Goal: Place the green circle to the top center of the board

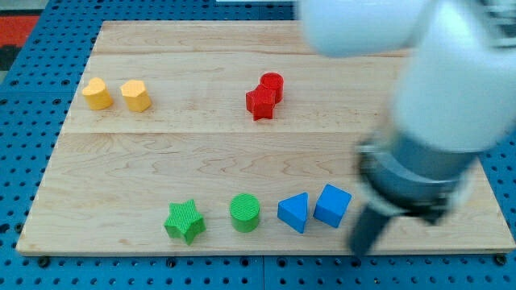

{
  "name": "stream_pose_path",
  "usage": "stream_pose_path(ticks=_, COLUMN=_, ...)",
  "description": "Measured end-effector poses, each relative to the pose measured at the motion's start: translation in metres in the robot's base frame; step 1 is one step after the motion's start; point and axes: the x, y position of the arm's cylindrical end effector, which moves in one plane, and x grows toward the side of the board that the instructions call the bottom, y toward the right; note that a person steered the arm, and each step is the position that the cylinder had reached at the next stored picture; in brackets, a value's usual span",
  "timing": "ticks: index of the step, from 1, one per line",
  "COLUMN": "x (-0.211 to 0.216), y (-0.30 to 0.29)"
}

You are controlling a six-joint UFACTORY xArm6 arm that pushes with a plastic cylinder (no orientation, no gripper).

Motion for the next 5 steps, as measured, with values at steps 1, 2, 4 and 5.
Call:
stream_pose_path(ticks=1, x=-0.0032, y=-0.0775)
stream_pose_path(ticks=2, x=-0.0086, y=-0.0723)
stream_pose_path(ticks=4, x=-0.0119, y=-0.0698)
stream_pose_path(ticks=5, x=-0.0119, y=-0.0697)
